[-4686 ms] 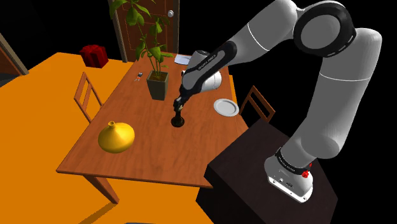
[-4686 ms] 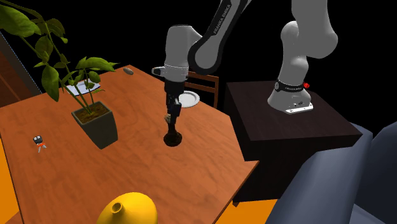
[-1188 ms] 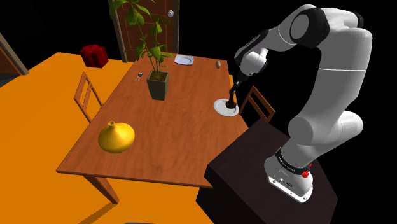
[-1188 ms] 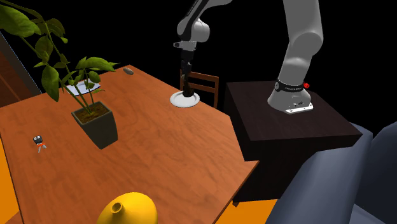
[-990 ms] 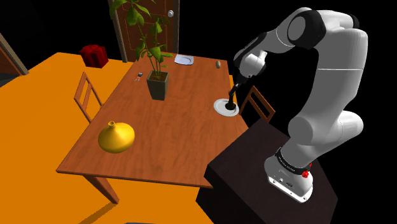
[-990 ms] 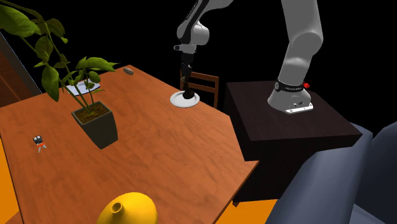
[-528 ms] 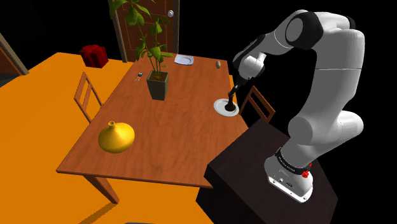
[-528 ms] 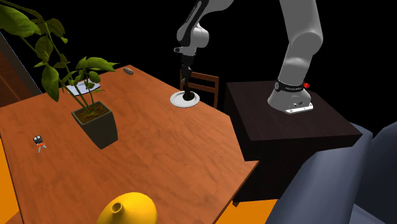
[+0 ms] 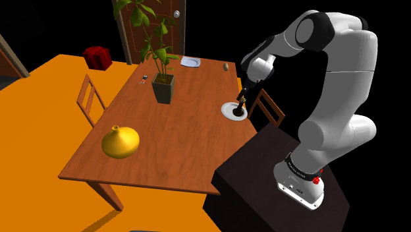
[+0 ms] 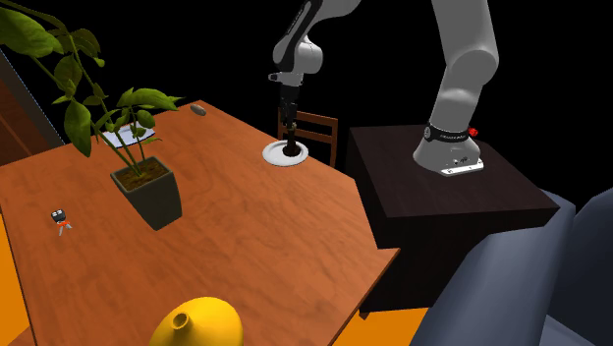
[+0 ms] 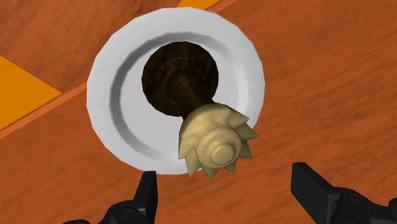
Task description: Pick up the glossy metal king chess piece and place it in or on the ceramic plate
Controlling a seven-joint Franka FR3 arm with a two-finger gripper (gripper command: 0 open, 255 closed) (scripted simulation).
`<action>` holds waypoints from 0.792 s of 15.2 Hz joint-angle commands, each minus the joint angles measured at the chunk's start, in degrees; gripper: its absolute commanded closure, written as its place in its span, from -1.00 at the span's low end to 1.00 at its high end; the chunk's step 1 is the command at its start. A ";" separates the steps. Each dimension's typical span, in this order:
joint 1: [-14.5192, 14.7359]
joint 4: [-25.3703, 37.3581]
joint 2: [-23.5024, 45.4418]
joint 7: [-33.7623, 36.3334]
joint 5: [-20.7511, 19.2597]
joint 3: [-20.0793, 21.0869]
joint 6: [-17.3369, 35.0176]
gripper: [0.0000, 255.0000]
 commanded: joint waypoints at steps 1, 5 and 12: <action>0.02 -0.46 -1.68 0.49 -0.72 -0.57 -1.27 -1.00; -0.01 -1.33 -6.16 1.91 -2.85 -2.10 -4.98 -1.00; -0.01 -1.33 -6.16 1.91 -2.85 -2.10 -4.98 -1.00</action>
